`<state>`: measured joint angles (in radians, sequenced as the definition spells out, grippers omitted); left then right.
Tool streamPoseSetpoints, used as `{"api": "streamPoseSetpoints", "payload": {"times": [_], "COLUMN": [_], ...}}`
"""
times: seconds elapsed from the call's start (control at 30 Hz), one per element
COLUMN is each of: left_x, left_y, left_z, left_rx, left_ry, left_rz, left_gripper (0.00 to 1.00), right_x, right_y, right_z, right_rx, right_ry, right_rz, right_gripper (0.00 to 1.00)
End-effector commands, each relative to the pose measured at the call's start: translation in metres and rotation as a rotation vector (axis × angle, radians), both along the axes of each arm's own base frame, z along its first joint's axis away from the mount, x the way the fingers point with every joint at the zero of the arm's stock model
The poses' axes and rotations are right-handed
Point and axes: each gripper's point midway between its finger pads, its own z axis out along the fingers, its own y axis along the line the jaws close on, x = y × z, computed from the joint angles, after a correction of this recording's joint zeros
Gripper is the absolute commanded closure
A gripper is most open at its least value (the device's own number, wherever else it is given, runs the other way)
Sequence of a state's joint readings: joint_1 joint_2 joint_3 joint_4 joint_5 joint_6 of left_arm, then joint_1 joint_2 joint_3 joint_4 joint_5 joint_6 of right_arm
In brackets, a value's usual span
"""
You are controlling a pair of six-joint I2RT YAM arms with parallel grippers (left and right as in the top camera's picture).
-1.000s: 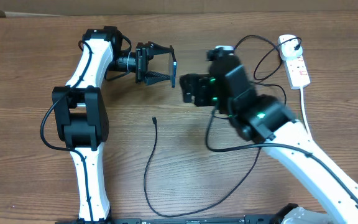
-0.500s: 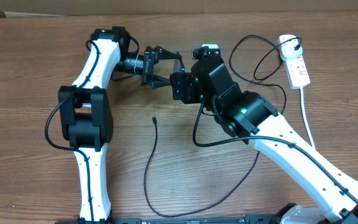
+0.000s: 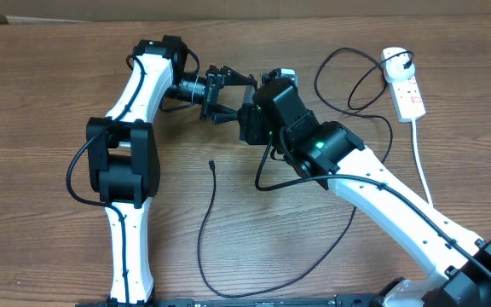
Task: Plug charger to phone and switch on socket
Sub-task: 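Close the right gripper on the phone's side edge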
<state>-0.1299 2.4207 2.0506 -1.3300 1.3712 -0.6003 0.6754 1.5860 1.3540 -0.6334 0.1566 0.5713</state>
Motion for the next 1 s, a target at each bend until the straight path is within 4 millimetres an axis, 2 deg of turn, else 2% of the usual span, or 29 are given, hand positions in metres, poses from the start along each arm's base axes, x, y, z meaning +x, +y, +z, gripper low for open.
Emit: {"api": "streamPoseSetpoints", "payload": {"times": [0.0,0.3,0.4,0.47,0.77,0.97], "left_x": [0.002,0.001,0.001,0.001,-0.002,-0.002], "left_y": [-0.006,-0.006,-0.007,-0.007,-0.012,-0.013], "left_z": [0.012,0.004,0.004,0.004,0.004,0.001], "left_rx": [-0.033,0.016,0.022,0.022,0.025,0.042], "left_ry": [-0.019,0.0,0.039,0.042,0.055,0.044], "left_rz": [-0.006,-0.009,-0.001,0.0,-0.009,-0.015], "left_gripper": [0.41,0.41,0.41,0.41,0.41,0.4], "right_x": [0.006,0.012,0.015,0.016,0.018,0.018], "right_y": [0.001,-0.003,-0.002,-0.002,-0.003,-0.004], "right_z": [0.01,-0.006,-0.003,-0.002,-0.004,-0.004], "right_rx": [0.016,0.012,0.02,0.025,0.031,0.029], "right_ry": [-0.024,0.011,-0.003,-0.01,-0.005,-0.005], "right_rz": [-0.021,-0.1,-0.103,-0.109,-0.137,-0.137], "right_gripper": [0.43,0.46,0.47,0.51,0.52,0.58]}}
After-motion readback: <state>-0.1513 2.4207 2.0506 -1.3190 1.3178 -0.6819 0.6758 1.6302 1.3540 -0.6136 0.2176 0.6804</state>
